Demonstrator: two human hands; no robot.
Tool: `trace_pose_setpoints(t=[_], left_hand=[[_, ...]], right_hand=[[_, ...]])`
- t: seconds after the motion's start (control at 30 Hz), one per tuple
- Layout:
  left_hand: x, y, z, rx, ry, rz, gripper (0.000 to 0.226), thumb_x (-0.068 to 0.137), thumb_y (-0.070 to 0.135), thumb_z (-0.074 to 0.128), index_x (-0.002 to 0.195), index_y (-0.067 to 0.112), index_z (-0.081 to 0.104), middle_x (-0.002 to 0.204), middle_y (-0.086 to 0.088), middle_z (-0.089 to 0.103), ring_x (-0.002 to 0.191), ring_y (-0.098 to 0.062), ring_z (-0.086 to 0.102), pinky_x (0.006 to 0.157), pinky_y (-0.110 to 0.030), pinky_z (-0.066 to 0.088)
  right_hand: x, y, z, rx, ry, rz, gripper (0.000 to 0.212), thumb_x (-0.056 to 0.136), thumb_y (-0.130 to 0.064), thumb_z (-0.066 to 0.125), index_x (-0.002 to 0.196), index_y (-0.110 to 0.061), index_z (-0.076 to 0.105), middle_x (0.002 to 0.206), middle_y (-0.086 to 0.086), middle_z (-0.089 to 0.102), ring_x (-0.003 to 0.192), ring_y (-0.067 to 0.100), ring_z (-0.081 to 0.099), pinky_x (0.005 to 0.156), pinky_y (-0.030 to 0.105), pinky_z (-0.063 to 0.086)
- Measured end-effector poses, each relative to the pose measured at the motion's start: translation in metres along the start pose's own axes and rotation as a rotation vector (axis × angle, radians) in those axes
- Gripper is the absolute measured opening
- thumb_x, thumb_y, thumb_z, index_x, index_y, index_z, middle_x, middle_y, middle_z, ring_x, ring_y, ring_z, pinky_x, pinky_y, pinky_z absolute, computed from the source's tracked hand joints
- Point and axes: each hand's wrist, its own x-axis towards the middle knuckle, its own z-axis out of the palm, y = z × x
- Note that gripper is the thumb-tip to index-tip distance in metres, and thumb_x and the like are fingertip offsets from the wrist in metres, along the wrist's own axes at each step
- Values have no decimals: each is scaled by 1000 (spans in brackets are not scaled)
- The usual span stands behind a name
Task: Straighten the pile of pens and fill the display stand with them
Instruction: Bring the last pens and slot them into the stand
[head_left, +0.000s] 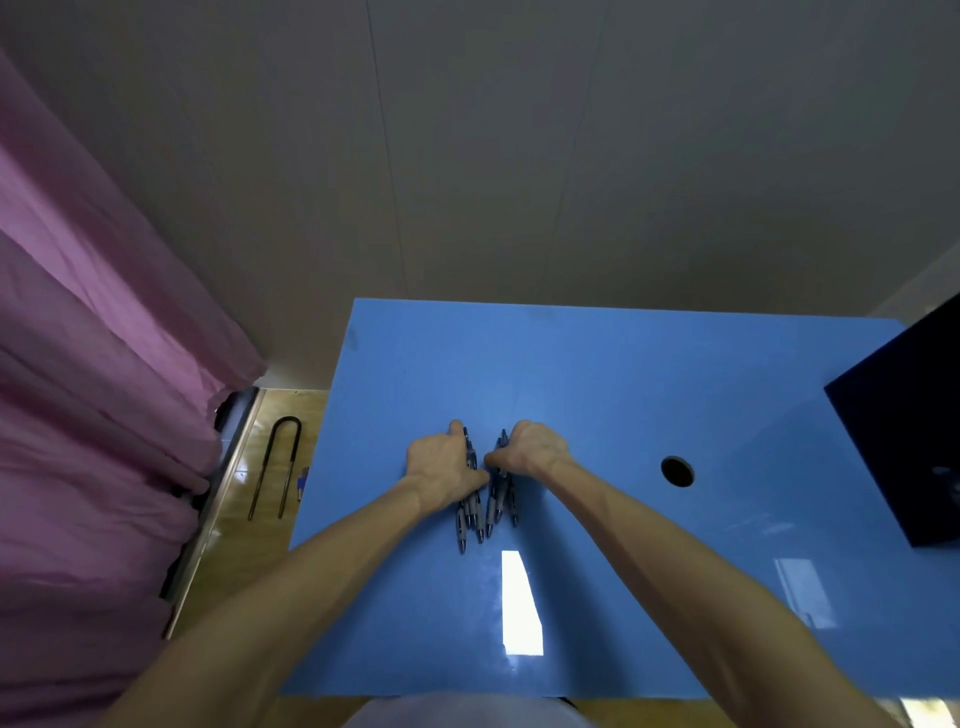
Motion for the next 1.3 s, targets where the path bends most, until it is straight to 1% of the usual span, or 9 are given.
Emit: trace_pose_setpoints(t=[0.17, 0.3, 0.5, 0.6, 0.77, 0.9, 1.07, 1.2, 1.3], left_hand=[[4, 9, -4, 69, 2, 33, 52, 90, 50, 59, 119, 11, 43, 73, 5, 52, 70, -21, 57, 60, -31, 42], [12, 16, -4, 51, -29, 4, 40, 90, 32, 60, 119, 8, 44, 96, -3, 65, 92, -28, 67, 67, -31, 42], [17, 21, 2, 59, -67, 31, 30, 100, 21, 49, 123, 5, 39, 109, -11, 68, 96, -32, 68, 67, -35, 42], [20, 16, -1, -90, -84, -16, 28, 103, 26, 44, 120, 5, 35, 102, -12, 63, 91, -35, 63, 70, -38, 42], [18, 1, -10, -373, -80, -52, 20, 105, 25, 39, 109, 9, 28, 85, -9, 53, 73, -28, 52, 61, -38, 38], [5, 3, -15, -525, -26, -55, 17, 103, 22, 42, 109, 11, 31, 89, -10, 62, 74, -27, 56, 64, -40, 44], [-18, 16, -26, -687, -10, -25, 21, 106, 21, 45, 121, 14, 33, 87, 4, 61, 73, -16, 55, 62, -32, 43], [-38, 16, -27, -742, 25, 25, 24, 104, 24, 48, 124, 15, 37, 87, 3, 66, 75, -18, 58, 68, -35, 46], [-56, 12, -26, -807, 56, 39, 22, 102, 31, 55, 116, 18, 45, 91, 1, 71, 78, -18, 59, 72, -37, 48]], right_hand=[[2, 5, 1, -70, -12, -60, 27, 91, -40, 62, 100, -17, 51, 88, -2, 57, 83, 20, 56, 70, 29, 43], [4, 23, 5, -37, 5, -124, 32, 92, -45, 59, 107, -16, 55, 104, 3, 62, 96, 24, 59, 77, 30, 42], [9, 46, 16, 127, 21, -166, 27, 90, -44, 59, 85, -19, 48, 83, -3, 56, 84, 24, 56, 68, 30, 38], [7, 51, 20, 157, 66, -205, 29, 93, -45, 56, 93, -17, 48, 85, -2, 54, 84, 25, 53, 70, 31, 37], [6, 59, 20, 149, 69, -304, 31, 99, -44, 45, 95, -13, 50, 97, 6, 65, 89, 29, 58, 76, 36, 46], [4, 72, 19, 232, 61, -319, 33, 99, -42, 43, 77, -17, 46, 75, 0, 59, 74, 25, 55, 66, 35, 44], [-15, 84, 29, 263, 202, -319, 37, 104, -44, 39, 84, -15, 49, 73, -1, 59, 73, 25, 56, 67, 36, 45], [-37, 84, 37, 276, 340, -273, 39, 107, -45, 35, 88, -14, 49, 71, -1, 57, 70, 25, 57, 65, 37, 45], [-64, 87, 50, 367, 449, -185, 38, 108, -46, 34, 93, -14, 48, 72, -1, 56, 70, 25, 59, 65, 39, 47]])
